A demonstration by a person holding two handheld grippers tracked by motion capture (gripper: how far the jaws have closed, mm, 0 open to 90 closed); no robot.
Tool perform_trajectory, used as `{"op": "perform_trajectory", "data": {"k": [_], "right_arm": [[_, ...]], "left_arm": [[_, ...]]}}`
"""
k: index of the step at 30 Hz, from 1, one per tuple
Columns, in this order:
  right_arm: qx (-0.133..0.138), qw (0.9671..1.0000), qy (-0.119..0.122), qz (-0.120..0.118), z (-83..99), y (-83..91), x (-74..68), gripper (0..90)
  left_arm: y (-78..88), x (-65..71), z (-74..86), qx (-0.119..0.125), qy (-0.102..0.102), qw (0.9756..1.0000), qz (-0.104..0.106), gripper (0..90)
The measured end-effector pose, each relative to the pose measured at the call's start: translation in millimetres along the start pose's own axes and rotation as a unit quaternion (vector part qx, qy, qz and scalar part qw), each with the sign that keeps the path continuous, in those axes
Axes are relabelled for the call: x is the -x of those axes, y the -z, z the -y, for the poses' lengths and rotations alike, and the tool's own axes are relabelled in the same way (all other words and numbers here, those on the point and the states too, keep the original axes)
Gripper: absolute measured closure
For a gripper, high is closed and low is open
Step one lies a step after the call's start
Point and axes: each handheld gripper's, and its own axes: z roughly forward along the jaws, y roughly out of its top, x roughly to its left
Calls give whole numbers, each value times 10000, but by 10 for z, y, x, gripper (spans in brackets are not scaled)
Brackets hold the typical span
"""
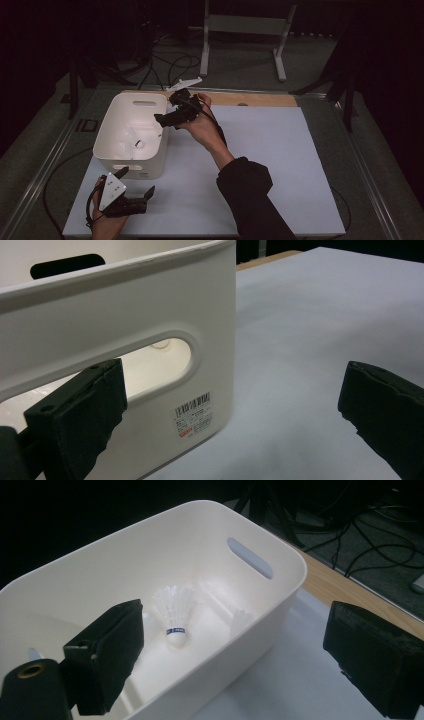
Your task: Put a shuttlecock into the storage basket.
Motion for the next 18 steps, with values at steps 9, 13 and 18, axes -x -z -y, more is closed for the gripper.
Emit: {"op": "perform_trajectory", "data": {"k": [9,13,18], "right_arm": [[65,9998,-13,198,86,120,76,82],[90,9996,-43,273,132,181,111,75],[112,9993,-50,352,186,251,146,75]], "left_arm": [[3,-2,-1,19,16,10000,-9,0],[2,-1,-1,29,21,10000,-16,0],[2,-1,-1,29,23,10000,-26,0]]}}
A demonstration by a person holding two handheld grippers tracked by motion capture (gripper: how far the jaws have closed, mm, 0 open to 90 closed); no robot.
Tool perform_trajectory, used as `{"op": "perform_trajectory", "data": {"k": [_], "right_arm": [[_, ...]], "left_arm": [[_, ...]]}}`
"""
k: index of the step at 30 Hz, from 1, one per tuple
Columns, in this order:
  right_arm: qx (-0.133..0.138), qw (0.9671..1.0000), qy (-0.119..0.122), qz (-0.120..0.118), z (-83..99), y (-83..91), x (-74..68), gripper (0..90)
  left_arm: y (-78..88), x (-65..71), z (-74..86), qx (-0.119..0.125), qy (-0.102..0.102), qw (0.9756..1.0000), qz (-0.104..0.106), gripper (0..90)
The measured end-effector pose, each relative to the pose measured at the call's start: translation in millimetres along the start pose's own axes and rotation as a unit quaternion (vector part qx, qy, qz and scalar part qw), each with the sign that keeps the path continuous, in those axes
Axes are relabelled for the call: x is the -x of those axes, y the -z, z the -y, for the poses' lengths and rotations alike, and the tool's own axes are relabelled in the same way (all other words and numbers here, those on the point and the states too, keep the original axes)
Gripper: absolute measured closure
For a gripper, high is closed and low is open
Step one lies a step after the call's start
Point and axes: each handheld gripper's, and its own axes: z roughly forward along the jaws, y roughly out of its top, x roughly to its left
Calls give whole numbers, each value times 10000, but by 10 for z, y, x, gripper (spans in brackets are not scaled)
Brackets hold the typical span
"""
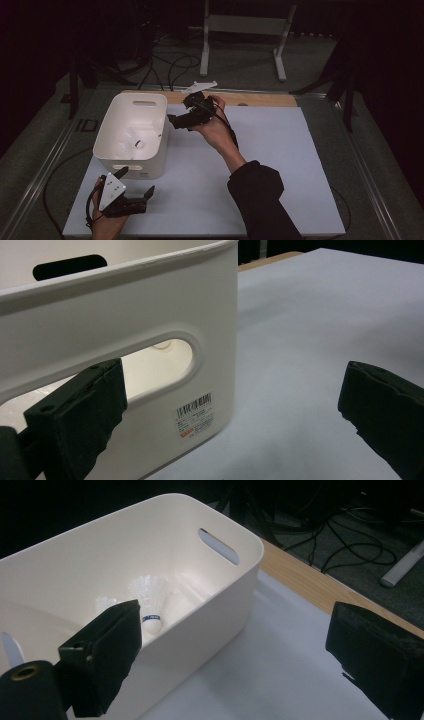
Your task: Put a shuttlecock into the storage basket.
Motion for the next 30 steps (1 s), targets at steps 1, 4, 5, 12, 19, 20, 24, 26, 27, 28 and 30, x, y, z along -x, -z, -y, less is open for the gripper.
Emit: {"op": "perform_trajectory", "data": {"k": [1,4,5,12,19,20,24,26,27,28,30], "right_arm": [[-2,10000,6,5,11,16,9,75],[1,9999,107,89,61,54,23,75],[-14,9999,81,133,81,65,18,75],[-73,9996,132,239,203,151,47,76],[-17,9993,151,331,308,224,75,76],[-16,9993,124,350,346,251,89,76],[2,9992,68,395,405,302,105,76],[36,9990,26,446,466,364,120,76],[55,9990,32,451,488,383,131,77],[66,9989,10,461,511,403,139,76],[63,9987,29,508,556,433,160,76]], "left_arm": [[0,0,0,-1,-3,10000,-3,0],[0,0,0,-2,0,10000,-4,0],[-2,1,1,0,6,10000,-4,0],[0,4,-1,-11,0,10000,-6,0],[0,5,-1,-26,-9,10000,-3,0],[-1,5,0,-21,-3,10000,-6,0],[-2,6,0,-16,-3,10000,-8,0],[-2,4,0,-33,-17,10000,-6,0],[-3,5,0,-37,-20,10000,-6,0],[-3,7,0,-36,-20,10000,-5,0],[-3,9,-1,-36,-20,10000,-2,0]]}}
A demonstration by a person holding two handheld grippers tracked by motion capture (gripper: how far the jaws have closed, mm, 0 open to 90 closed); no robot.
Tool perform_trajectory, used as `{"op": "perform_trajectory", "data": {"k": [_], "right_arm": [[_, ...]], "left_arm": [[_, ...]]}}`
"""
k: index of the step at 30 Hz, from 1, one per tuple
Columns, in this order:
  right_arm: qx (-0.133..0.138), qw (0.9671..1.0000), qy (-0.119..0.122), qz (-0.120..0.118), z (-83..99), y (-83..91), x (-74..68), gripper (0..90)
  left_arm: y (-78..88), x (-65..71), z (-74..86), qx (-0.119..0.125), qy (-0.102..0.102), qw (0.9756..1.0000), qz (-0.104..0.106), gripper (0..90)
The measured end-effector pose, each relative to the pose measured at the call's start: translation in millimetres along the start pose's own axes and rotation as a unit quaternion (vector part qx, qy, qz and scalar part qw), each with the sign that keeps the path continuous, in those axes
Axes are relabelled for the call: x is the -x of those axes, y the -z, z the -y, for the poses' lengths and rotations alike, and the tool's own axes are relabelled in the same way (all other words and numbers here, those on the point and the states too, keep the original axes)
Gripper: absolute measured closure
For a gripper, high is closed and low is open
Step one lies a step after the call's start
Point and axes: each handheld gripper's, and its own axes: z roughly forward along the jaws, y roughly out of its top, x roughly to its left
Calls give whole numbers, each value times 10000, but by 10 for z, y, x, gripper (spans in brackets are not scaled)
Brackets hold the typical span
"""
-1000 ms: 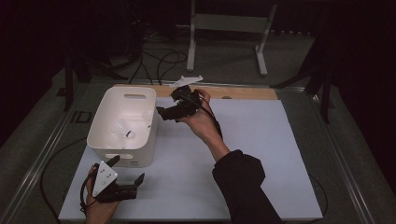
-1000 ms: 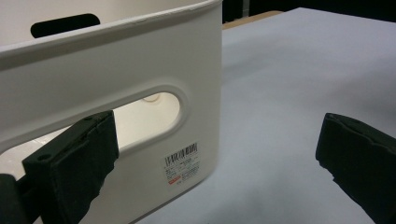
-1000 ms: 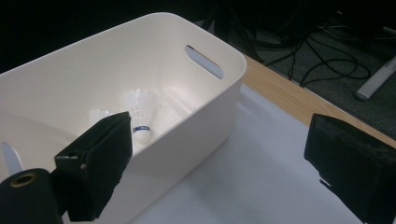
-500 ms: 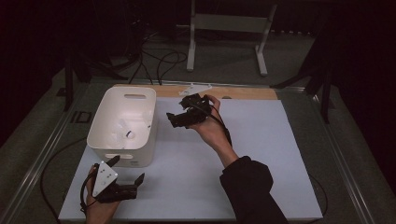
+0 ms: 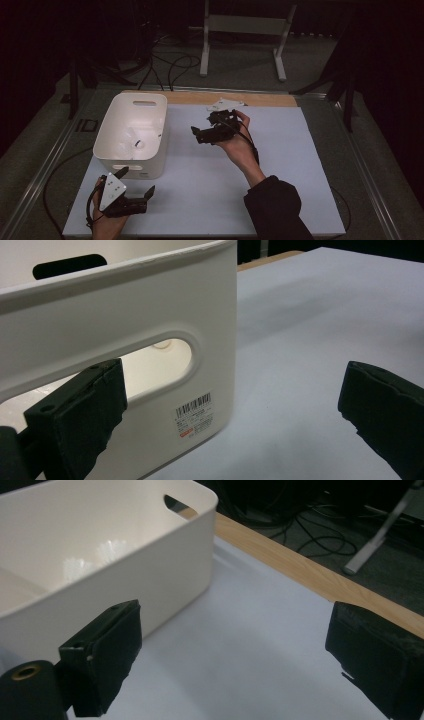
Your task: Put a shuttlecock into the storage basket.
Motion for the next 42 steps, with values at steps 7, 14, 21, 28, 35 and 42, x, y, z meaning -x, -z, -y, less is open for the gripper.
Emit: {"op": "perform_trajectory", "data": {"k": [7,14,21,28,35,42], "right_arm": [[-24,9996,-172,203,223,150,90,68],[-23,9989,-338,311,416,303,171,67],[-39,9981,-476,382,683,469,245,67],[-55,9972,-601,440,956,659,315,67],[-75,9964,-674,501,1234,859,353,68],[59,9946,-879,554,1527,1004,378,68]], "left_arm": [[-2,2,0,3,3,10000,-2,0],[-8,5,1,11,1,10000,-3,0],[-1,-4,-4,50,97,9999,29,0],[9,-19,-4,74,155,9999,22,0],[16,-32,-5,104,203,9997,12,0],[22,-42,-6,131,264,9996,7,0]]}}
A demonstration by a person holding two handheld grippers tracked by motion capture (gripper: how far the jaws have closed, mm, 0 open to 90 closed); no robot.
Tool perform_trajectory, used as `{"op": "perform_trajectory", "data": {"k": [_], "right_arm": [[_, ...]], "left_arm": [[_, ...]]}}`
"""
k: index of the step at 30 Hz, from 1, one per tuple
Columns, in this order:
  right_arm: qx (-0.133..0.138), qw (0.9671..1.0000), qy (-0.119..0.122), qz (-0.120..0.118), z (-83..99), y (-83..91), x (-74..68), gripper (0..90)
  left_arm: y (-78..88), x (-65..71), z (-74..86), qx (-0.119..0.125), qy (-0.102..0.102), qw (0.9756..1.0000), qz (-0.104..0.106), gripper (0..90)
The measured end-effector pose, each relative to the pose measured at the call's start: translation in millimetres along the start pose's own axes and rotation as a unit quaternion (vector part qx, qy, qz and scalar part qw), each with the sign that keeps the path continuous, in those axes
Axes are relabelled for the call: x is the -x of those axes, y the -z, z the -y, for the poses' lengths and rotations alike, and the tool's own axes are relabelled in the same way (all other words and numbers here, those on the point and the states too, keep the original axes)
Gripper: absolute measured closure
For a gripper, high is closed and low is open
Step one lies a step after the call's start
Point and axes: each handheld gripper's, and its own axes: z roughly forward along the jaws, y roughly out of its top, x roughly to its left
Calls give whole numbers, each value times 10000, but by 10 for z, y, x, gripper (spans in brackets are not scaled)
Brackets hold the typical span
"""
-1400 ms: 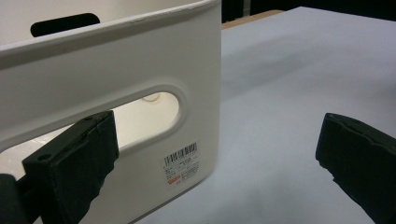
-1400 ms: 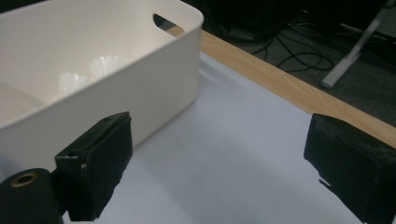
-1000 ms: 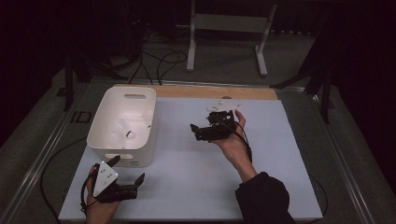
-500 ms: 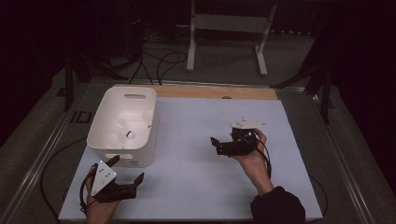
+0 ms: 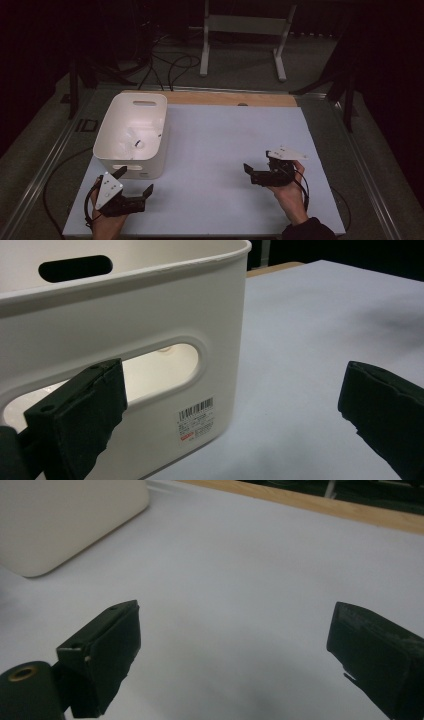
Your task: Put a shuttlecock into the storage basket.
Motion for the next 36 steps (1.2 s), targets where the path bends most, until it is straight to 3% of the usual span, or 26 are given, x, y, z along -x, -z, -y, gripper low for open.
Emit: {"op": "perform_trajectory", "data": {"k": [10,19,26,28,36], "right_arm": [[377,9992,-141,84,347,187,34,69],[711,9973,-85,141,498,312,28,69],[1133,9933,-63,237,592,415,62,70],[1138,9929,42,343,589,417,60,70],[1096,9936,8,289,617,382,88,70]], "left_arm": [[15,-29,4,52,134,9999,8,0],[17,-37,6,68,152,9999,-1,0],[8,-26,7,65,118,9999,49,0],[-2,-22,10,43,130,9999,33,0],[-2,-49,24,-19,105,9999,-61,0]]}}
